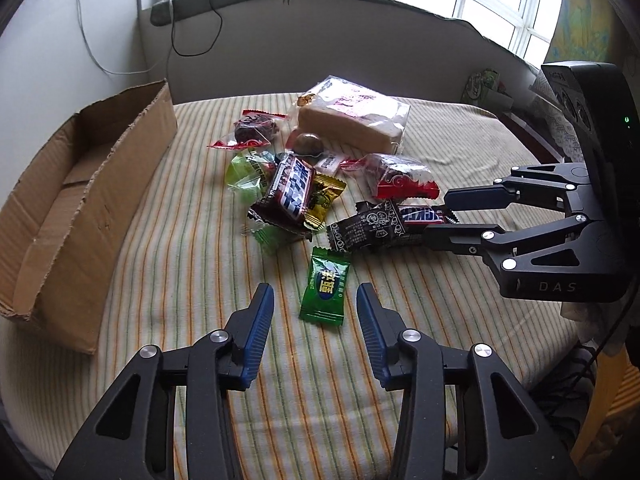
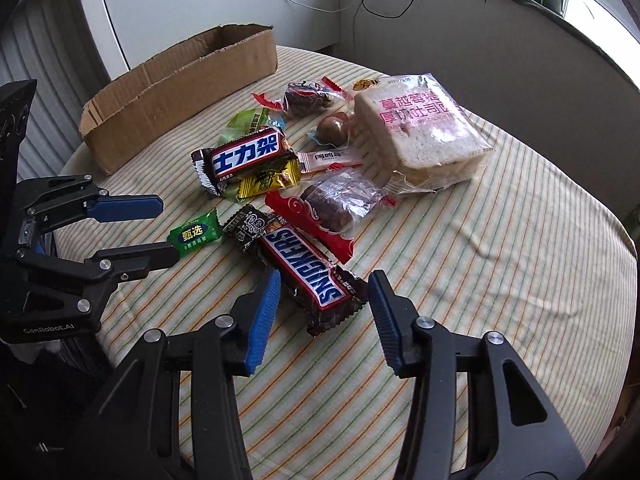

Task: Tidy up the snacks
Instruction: 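Grasp the green candy packet with the left gripper while the right gripper grasps the Snickers bar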

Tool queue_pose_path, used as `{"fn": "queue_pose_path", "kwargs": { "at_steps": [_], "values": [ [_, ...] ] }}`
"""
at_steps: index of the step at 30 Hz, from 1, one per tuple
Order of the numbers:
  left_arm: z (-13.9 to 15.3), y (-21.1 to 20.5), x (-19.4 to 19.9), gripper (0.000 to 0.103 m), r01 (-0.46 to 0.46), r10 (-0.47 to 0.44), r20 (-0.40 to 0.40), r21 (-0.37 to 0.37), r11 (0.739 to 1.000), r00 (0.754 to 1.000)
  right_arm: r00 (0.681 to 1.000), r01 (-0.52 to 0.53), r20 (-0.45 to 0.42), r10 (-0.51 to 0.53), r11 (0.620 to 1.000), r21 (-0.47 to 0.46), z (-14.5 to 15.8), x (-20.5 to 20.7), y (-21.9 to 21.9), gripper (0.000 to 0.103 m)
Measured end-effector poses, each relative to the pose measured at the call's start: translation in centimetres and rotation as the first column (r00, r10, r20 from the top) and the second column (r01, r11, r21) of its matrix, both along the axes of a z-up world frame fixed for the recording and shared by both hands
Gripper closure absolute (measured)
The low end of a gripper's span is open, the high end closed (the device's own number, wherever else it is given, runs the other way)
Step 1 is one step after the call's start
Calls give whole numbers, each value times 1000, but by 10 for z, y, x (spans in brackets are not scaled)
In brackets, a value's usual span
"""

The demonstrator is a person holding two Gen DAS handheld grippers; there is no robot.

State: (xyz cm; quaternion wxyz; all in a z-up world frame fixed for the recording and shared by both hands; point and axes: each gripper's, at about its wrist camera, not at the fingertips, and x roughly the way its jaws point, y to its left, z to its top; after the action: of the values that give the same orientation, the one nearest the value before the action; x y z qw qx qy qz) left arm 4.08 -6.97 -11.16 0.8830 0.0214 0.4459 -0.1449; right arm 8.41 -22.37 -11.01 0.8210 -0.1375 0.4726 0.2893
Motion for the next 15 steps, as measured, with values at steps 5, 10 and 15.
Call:
{"fn": "queue_pose_path", "kwargs": {
  "at_steps": [5,10,15],
  "values": [
    [-5,-2,8,61,16,-16,-14,6,1000,1000,999,-43,-11,43,999,6,0,9,10,55],
    [-11,-4,11,67,27,-27,-28,12,1000,999,998,-63,-16,64,998,12,-2,16,19,55],
    [-12,-5,15,72,36,-35,-22,17,999,999,997,-67,-45,68,997,38,-4,21,21,55]
  ]
}}
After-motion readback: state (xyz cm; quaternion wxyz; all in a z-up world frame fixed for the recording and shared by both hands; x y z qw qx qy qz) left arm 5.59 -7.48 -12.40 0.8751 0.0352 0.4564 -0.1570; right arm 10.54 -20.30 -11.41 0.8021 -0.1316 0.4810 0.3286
